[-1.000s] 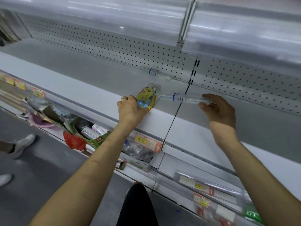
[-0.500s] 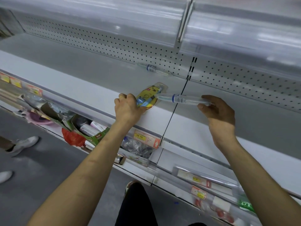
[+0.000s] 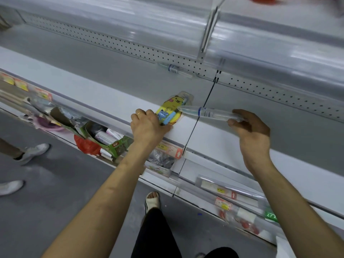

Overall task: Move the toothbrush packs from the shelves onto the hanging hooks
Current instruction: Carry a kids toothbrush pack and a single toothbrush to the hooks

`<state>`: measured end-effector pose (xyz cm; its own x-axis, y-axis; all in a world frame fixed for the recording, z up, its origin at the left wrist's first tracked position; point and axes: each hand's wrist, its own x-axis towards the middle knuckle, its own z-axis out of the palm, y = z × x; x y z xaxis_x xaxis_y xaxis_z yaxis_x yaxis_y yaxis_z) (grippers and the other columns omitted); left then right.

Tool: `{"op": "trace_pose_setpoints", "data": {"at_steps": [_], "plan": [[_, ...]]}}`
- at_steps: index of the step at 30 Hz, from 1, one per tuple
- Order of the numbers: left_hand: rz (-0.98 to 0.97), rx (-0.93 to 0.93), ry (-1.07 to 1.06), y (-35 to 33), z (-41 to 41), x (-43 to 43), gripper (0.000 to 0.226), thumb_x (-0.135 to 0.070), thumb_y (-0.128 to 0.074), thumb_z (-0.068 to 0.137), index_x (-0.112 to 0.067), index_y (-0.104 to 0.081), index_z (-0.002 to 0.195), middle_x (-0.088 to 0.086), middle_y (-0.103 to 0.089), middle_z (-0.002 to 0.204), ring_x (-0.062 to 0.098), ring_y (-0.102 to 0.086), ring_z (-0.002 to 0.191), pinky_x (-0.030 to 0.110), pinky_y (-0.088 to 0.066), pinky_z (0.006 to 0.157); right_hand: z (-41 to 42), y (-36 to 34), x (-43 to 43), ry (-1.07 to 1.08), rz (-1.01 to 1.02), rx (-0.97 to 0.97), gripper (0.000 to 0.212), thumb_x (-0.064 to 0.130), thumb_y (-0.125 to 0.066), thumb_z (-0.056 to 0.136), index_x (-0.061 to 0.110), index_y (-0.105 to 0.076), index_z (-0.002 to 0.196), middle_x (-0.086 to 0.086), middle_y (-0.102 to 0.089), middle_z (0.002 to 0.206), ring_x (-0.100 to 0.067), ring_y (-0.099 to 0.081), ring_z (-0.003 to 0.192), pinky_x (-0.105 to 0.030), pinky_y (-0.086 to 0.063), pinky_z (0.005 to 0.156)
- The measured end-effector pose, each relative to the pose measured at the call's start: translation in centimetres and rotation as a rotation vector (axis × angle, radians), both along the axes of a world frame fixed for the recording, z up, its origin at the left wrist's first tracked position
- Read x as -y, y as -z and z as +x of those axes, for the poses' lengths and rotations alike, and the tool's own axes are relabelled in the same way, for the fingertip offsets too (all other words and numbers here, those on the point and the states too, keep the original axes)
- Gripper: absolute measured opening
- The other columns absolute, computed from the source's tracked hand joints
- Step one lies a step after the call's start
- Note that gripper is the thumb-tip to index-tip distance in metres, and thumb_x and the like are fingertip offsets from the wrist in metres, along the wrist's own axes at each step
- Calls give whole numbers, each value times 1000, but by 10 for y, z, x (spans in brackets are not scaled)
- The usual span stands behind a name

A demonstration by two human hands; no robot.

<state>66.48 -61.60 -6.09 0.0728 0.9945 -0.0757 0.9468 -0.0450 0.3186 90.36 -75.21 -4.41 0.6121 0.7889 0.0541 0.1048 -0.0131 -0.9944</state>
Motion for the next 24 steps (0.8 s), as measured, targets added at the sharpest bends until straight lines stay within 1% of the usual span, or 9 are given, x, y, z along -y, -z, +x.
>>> {"op": "trace_pose_setpoints", "data": {"at_steps": [5,9,13,15,17,19,20,22,24], "plan": [[-108,46,-67,-7,5,-6,90,-64,-80,79,-5,-48,139,17,-46,141,37,-41,133,46,-36,108,-2,-8,10,2,-29,14,29,5,-78,91,14,-75,119,4,-76,110,-9,-71,98,-20,-54,93],[-152,108,-125,-7,5,-9,94,-60,-88,71,-7,-46,136,15,-48,141,36,-43,135,46,-36,110,-2,-11,16,11,-42,30,29,5,-78,92,13,-75,119,3,-75,109,-7,-69,93,-21,-54,91],[-168,272,-113,-9,-2,-10,80,-47,-92,72,-11,-44,124,8,-63,120,36,-59,117,46,-45,100,-3,-12,21,15,-52,30,29,7,-78,92,15,-75,120,2,-76,111,-8,-71,98,-22,-55,93],[-217,393,-102,-11,-7,-9,79,-40,-91,76,-12,-42,131,4,-65,115,33,-63,111,47,-48,101,-4,-13,22,20,-55,26,29,8,-78,92,16,-75,120,1,-76,112,-10,-71,100,-26,-57,96],[-252,516,-96,-12,-13,-10,80,-36,-89,79,-13,-44,141,6,-68,118,30,-66,109,47,-52,100,-5,-14,21,30,-49,8,30,7,-79,91,15,-74,120,-2,-76,115,-17,-72,104,-34,-58,101],[-266,586,-73,-13,-19,-9,63,-32,-86,85,-15,-55,138,5,-72,115,26,-68,104,44,-56,94,-6,-15,20,33,-38,-27,30,5,-78,90,14,-74,119,-5,-75,117,-23,-72,109,-42,-57,104],[-268,619,-58,-12,-21,-10,48,-29,-84,87,-16,-63,129,3,-75,110,24,-71,100,42,-58,91,-7,-16,20,36,-34,-43,30,4,-78,90,13,-74,119,-6,-75,117,-25,-72,110,-44,-57,104],[-277,698,-50,-13,-24,-11,19,-23,-80,90,-18,-73,107,-1,-78,98,19,-73,92,40,-60,84,-7,-18,18,42,-23,-87,29,3,-77,91,10,-74,119,-10,-75,115,-28,-73,109,-44,-59,102],[-288,744,-52,-16,-25,-11,9,-19,-78,92,-16,-73,99,0,-76,93,17,-69,81,32,-55,72,-8,-20,16,55,-9,-143,27,2,-76,92,5,-73,119,-15,-75,112,-29,-74,106,-41,-60,100]]}}
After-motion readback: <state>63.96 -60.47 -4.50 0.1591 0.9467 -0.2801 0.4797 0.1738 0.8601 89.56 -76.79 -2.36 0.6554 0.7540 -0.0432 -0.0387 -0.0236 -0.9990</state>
